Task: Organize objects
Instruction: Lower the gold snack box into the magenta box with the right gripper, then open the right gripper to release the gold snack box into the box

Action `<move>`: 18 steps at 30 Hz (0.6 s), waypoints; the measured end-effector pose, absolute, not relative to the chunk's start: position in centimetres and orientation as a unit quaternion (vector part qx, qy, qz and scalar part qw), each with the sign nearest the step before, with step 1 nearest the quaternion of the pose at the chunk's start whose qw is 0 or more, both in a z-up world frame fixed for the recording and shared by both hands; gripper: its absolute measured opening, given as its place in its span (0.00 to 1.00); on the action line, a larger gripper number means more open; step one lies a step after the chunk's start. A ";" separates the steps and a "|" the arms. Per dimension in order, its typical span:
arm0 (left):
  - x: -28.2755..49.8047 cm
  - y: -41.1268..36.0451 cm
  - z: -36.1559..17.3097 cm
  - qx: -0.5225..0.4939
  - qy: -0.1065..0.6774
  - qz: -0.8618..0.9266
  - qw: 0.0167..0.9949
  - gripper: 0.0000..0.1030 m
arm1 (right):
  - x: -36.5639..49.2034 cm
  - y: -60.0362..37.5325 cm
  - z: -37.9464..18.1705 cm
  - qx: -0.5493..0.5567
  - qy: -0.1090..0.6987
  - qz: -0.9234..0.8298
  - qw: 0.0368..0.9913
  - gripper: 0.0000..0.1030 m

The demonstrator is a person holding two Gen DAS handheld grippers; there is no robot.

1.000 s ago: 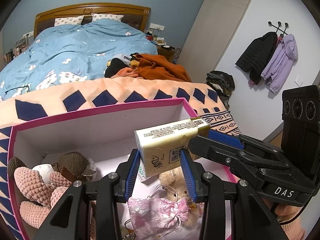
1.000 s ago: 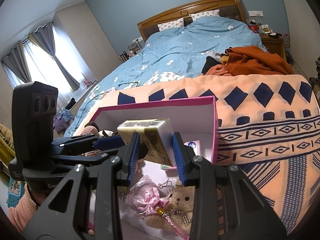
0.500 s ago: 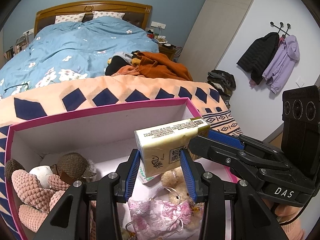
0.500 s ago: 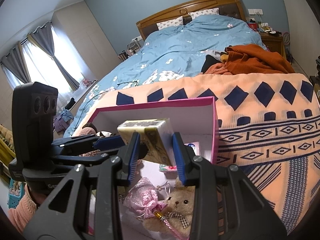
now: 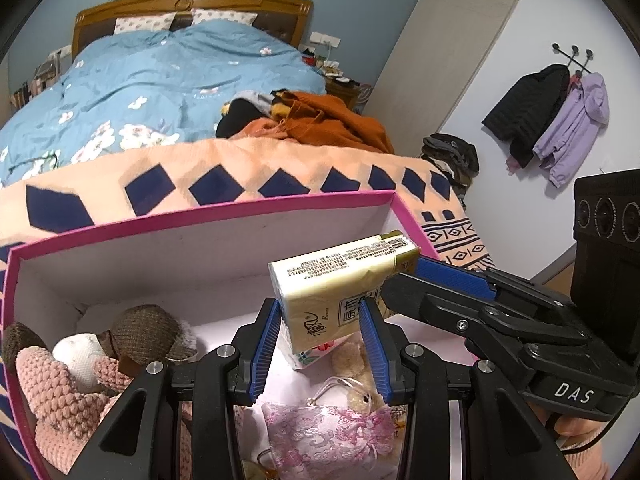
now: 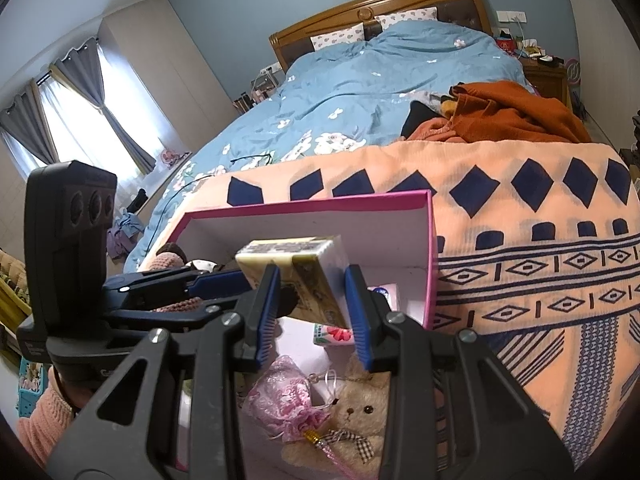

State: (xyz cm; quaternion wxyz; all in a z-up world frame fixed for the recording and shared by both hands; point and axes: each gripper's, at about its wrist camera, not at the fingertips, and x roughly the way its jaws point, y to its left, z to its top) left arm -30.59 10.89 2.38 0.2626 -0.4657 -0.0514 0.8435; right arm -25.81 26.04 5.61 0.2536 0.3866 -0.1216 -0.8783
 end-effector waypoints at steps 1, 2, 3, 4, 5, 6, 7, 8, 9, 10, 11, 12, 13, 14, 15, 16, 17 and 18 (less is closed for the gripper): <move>-30.8 10.9 2.2 -0.472 -0.052 0.840 0.262 0.39 | -25.9 26.0 5.6 0.390 -0.120 -0.878 0.252 0.35; -30.9 10.9 2.0 -0.475 -0.053 0.839 0.260 0.39 | -26.1 26.0 5.5 0.393 -0.120 -0.876 0.252 0.35; -31.0 10.9 1.9 -0.477 -0.052 0.839 0.256 0.39 | -26.2 25.8 5.4 0.398 -0.118 -0.875 0.251 0.35; -31.1 10.9 1.8 -0.479 -0.051 0.839 0.254 0.39 | -26.3 25.8 5.4 0.401 -0.116 -0.873 0.251 0.35; -31.2 10.9 1.7 -0.483 -0.053 0.837 0.253 0.39 | -26.4 25.6 5.3 0.403 -0.113 -0.873 0.251 0.35; -31.2 10.9 1.6 -0.484 -0.053 0.836 0.251 0.39 | -26.5 25.5 5.3 0.405 -0.111 -0.873 0.250 0.35; -31.2 10.9 1.6 -0.485 -0.051 0.837 0.250 0.39 | -26.5 25.5 5.3 0.406 -0.109 -0.873 0.248 0.35; -31.2 10.9 1.6 -0.485 -0.049 0.837 0.247 0.39 | -26.5 25.5 5.2 0.408 -0.108 -0.873 0.246 0.35; -31.2 11.0 1.6 -0.484 -0.046 0.839 0.245 0.39 | -26.6 25.5 5.2 0.409 -0.108 -0.872 0.245 0.35; -31.1 11.0 1.7 -0.482 -0.043 0.840 0.244 0.40 | -26.6 25.5 5.2 0.410 -0.108 -0.872 0.245 0.35; -31.1 11.1 1.8 -0.481 -0.038 0.842 0.242 0.42 | -26.6 25.5 5.1 0.409 -0.109 -0.872 0.245 0.35; -31.1 11.1 1.8 -0.480 -0.036 0.843 0.242 0.43 | -26.5 25.6 5.1 0.409 -0.111 -0.872 0.244 0.35; -31.1 11.0 1.8 -0.481 -0.036 0.842 0.242 0.45 | -26.5 25.6 5.1 0.408 -0.111 -0.873 0.244 0.35; -31.0 11.0 1.8 -0.481 -0.036 0.842 0.242 0.47 | -26.4 25.6 5.1 0.407 -0.111 -0.873 0.243 0.35; -30.9 10.9 1.9 -0.478 -0.035 0.843 0.243 0.48 | -26.3 25.7 5.2 0.406 -0.111 -0.874 0.243 0.35; -30.8 10.9 2.0 -0.475 -0.035 0.846 0.242 0.49 | -26.2 25.7 5.2 0.406 -0.111 -0.874 0.243 0.35; -30.4 10.7 2.4 -0.463 -0.032 0.853 0.237 0.52 | -26.0 25.8 5.2 0.404 -0.111 -0.875 0.242 0.35; -29.8 10.7 2.9 -0.448 -0.024 0.862 0.236 0.54 | -25.8 25.8 5.3 0.403 -0.112 -0.876 0.240 0.35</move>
